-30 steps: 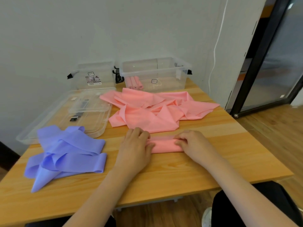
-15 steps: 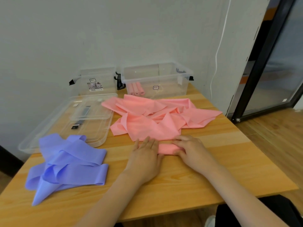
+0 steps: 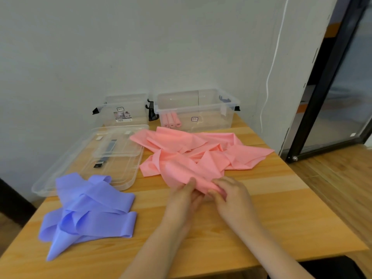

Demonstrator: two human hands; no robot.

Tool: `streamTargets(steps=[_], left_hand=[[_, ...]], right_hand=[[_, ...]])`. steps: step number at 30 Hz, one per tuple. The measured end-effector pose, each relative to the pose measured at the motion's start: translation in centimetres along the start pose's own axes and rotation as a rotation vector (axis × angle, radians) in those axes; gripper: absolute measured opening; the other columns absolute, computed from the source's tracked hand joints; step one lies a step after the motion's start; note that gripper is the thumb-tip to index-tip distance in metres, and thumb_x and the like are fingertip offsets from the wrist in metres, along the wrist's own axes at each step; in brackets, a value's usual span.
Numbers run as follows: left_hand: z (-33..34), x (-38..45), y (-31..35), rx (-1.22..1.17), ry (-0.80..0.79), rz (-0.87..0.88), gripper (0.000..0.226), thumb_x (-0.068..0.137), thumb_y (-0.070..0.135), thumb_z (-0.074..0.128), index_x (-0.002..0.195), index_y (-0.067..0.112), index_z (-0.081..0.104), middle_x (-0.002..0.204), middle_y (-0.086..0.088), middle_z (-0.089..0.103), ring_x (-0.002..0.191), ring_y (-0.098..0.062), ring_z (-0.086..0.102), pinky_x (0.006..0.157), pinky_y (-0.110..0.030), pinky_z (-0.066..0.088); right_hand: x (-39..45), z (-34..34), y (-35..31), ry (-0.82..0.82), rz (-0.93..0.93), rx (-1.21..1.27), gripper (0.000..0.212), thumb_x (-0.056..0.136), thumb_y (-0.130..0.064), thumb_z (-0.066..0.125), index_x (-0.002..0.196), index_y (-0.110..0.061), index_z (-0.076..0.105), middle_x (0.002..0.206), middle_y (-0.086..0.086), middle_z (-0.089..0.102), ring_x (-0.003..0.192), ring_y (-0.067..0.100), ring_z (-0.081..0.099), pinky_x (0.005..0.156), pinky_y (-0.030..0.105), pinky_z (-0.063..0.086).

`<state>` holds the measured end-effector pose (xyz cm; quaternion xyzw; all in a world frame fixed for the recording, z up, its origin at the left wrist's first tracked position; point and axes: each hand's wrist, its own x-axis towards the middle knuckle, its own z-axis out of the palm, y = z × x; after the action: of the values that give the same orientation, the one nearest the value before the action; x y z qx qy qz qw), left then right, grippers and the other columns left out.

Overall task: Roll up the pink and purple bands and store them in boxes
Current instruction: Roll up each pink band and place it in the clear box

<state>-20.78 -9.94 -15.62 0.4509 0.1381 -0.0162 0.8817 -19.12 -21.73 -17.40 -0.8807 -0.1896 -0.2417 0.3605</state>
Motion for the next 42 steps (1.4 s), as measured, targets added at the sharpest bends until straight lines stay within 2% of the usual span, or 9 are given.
streamTargets(steps=[3, 5, 8, 14, 19, 28, 34, 36, 42], left_hand=[[0.6, 0.3, 0.9, -0.194, -0.078, 0.024, 0.017, 0.095, 0.002, 0.039, 0.1, -0.002, 0.054, 0.099, -0.017, 0.065, 0.089, -0.023, 0.064, 0.069, -0.031, 0.057], [0.6, 0.5, 1.3, -0.218, -0.12, 0.032, 0.018, 0.094, 0.003, 0.04, 0.104, -0.001, 0.054, 0.096, -0.014, 0.066, 0.092, -0.022, 0.064, 0.073, -0.031, 0.056], [0.8, 0.5, 2.2, -0.159, -0.168, 0.047, 0.015, 0.092, 0.003, 0.043, 0.099, 0.002, 0.057, 0.08, -0.009, 0.068, 0.081, -0.019, 0.065, 0.069, -0.028, 0.057], [2.3, 1.6, 4.7, 0.013, -0.184, 0.05, 0.019, 0.09, 0.003, 0.049, 0.105, -0.006, 0.056, 0.086, -0.013, 0.067, 0.079, -0.02, 0.065, 0.068, -0.028, 0.056], [4.6, 3.1, 7.9, 0.108, -0.227, 0.06, 0.013, 0.091, 0.001, 0.047, 0.091, -0.002, 0.059, 0.08, -0.01, 0.068, 0.081, -0.023, 0.059, 0.082, -0.033, 0.045], [7.6, 14.5, 14.6, 0.189, -0.306, -0.069, 0.015, 0.093, 0.004, 0.044, 0.094, -0.003, 0.058, 0.091, -0.011, 0.061, 0.085, -0.021, 0.058, 0.083, -0.034, 0.047], [9.4, 26.9, 19.6, 0.275, -0.312, -0.037, 0.016, 0.095, 0.005, 0.041, 0.094, -0.001, 0.056, 0.09, -0.009, 0.059, 0.082, -0.019, 0.057, 0.085, -0.031, 0.046], [9.2, 30.4, 20.8, 0.443, -0.223, 0.061, 0.017, 0.096, 0.012, 0.046, 0.104, 0.001, 0.056, 0.101, -0.01, 0.062, 0.091, -0.02, 0.059, 0.09, -0.033, 0.047], [3.2, 34.7, 22.2, 1.729, 0.04, 0.581, 0.056, 0.095, 0.042, 0.037, 0.139, 0.007, 0.036, 0.146, -0.008, 0.037, 0.135, -0.023, 0.03, 0.108, -0.029, 0.019]], right_hand=[[-0.1, -0.4, -0.8, 0.019, 0.043, 0.112, 0.017, 0.074, -0.017, 0.061, 0.087, -0.015, 0.071, 0.076, -0.022, 0.054, 0.072, 0.004, 0.053, 0.071, 0.016, 0.04], [0.0, -0.8, -1.2, -0.005, 0.123, 0.225, 0.009, 0.077, -0.013, 0.066, 0.082, -0.019, 0.071, 0.073, -0.019, 0.059, 0.069, 0.001, 0.053, 0.063, 0.009, 0.037], [0.3, -1.5, -1.5, -0.069, 0.265, 0.344, 0.01, 0.075, -0.015, 0.072, 0.079, -0.023, 0.067, 0.081, -0.009, 0.063, 0.075, 0.003, 0.056, 0.064, 0.012, 0.038], [3.6, -4.0, -2.1, -0.295, 0.535, 0.83, 0.019, 0.078, -0.004, 0.068, 0.096, -0.011, 0.066, 0.083, 0.002, 0.068, 0.072, 0.007, 0.063, 0.065, 0.017, 0.05], [7.9, -5.2, -2.2, -0.277, 0.628, 0.904, 0.014, 0.078, 0.0, 0.068, 0.09, -0.006, 0.066, 0.079, 0.004, 0.067, 0.07, 0.01, 0.063, 0.055, 0.014, 0.049], [20.3, -1.8, 0.7, -0.368, 0.642, 0.903, 0.004, 0.076, -0.01, 0.069, 0.079, -0.007, 0.067, 0.079, 0.006, 0.065, 0.084, 0.023, 0.056, 0.091, 0.039, 0.044], [33.1, 4.5, 5.2, -0.379, 0.653, 0.9, 0.007, 0.079, -0.007, 0.066, 0.085, -0.007, 0.063, 0.088, 0.008, 0.062, 0.088, 0.022, 0.054, 0.081, 0.031, 0.043], [36.4, 6.3, 6.1, -0.396, 0.684, 0.851, 0.005, 0.079, -0.006, 0.066, 0.078, -0.01, 0.063, 0.079, 0.005, 0.062, 0.078, 0.018, 0.053, 0.068, 0.026, 0.039], [42.2, 9.1, 8.7, -0.45, 0.803, 0.646, 0.011, 0.078, -0.005, 0.069, 0.072, -0.011, 0.061, 0.057, -0.002, 0.06, 0.056, 0.01, 0.051, 0.052, 0.023, 0.029]])
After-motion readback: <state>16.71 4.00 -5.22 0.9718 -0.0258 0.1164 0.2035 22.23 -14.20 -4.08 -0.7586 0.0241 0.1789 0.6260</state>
